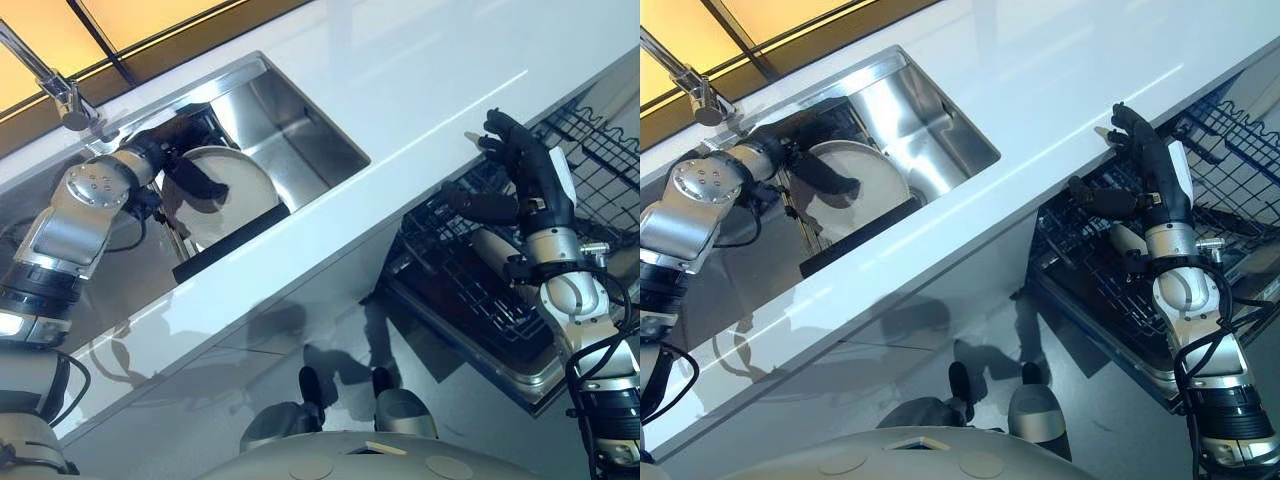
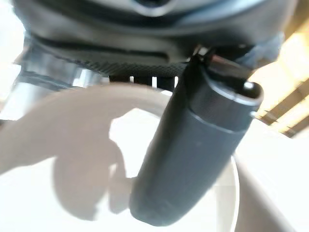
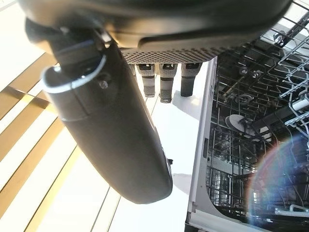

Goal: Pick up plates and place into dishwasher.

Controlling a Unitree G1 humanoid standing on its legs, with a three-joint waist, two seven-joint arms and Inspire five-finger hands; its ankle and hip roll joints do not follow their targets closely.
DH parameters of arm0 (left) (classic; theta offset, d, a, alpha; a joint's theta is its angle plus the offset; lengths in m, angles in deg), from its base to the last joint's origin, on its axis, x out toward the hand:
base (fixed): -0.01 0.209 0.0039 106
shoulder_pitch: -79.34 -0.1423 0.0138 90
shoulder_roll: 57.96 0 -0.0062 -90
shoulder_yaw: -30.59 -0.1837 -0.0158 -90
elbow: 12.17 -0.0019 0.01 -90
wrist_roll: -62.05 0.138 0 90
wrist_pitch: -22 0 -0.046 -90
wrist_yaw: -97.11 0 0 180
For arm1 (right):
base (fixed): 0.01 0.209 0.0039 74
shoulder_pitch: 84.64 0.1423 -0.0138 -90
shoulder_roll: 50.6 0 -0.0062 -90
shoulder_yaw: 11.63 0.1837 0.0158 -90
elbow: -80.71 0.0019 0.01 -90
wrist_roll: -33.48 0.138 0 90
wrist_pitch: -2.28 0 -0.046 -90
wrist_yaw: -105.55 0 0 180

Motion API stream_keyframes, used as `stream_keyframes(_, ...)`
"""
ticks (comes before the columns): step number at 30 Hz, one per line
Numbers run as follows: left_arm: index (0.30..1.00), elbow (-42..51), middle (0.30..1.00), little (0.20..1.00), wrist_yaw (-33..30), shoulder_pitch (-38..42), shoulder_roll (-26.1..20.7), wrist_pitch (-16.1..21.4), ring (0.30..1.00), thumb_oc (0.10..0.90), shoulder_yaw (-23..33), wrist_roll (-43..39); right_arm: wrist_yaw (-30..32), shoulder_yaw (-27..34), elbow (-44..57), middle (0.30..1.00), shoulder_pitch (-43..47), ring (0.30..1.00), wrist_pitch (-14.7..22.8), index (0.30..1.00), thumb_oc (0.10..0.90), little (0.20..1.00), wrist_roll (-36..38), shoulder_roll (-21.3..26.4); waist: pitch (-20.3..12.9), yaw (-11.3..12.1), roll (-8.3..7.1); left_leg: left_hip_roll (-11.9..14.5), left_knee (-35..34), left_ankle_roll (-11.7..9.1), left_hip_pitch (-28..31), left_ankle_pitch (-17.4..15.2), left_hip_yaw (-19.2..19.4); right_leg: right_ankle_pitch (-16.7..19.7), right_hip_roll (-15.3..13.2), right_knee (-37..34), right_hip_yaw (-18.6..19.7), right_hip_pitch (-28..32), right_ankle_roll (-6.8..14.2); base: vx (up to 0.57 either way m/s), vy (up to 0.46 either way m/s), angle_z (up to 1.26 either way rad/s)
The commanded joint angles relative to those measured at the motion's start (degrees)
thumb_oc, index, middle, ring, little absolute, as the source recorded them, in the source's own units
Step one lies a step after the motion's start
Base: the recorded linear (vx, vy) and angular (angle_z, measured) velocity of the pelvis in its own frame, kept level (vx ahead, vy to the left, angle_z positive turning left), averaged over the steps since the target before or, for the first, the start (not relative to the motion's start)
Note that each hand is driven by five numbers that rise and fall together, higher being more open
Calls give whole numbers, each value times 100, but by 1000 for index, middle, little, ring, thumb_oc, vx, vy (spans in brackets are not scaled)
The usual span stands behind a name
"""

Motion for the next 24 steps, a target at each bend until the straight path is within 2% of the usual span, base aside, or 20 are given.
stream_keyframes(1,300,441,300,200,134,-539,445,328,300,100,-381,-688,44,-45,495,900,302,900,278,900,800,900,-103,120,-525,148,-303,-357,580,34,-115,-716,-53,94,77,445,-166,-567,328,-55,-27,12)
stream_keyframes(11,300,1127,300,200,-144,-1364,202,1060,300,100,702,-1207,186,217,480,900,245,900,562,900,800,900,-127,195,-746,396,-335,-333,346,-40,-28,-605,-290,83,136,287,-330,-413,268,-76,-15,8)
stream_keyframes(13,300,1200,300,200,-446,-1492,146,1188,300,100,934,-935,260,291,494,900,255,900,648,900,800,900,-105,244,-783,441,-341,-332,305,-50,-19,-583,-322,78,142,272,-354,-398,263,-79,-2,8)
stream_keyframes(17,300,1177,300,200,-1091,-1819,-18,1736,300,100,1527,63,253,560,484,900,184,900,803,900,800,900,-32,334,-867,522,-359,-334,193,-81,-2,-527,-380,71,142,228,-421,-367,265,-72,3,4)
stream_keyframes(21,300,1457,300,200,-1118,-2446,3,2095,300,100,2221,218,159,958,545,900,-81,900,995,900,800,900,-55,260,-934,607,-369,-348,123,-92,8,-488,-462,83,121,181,-470,-340,269,-73,9,11)
stream_keyframes(24,300,1575,300,200,-1512,-2816,53,2407,300,100,2496,556,215,1100,600,900,-167,900,1103,900,800,900,-148,227,-968,660,-376,-365,97,-85,24,-492,-519,107,105,134,-497,-319,275,-67,7,11)
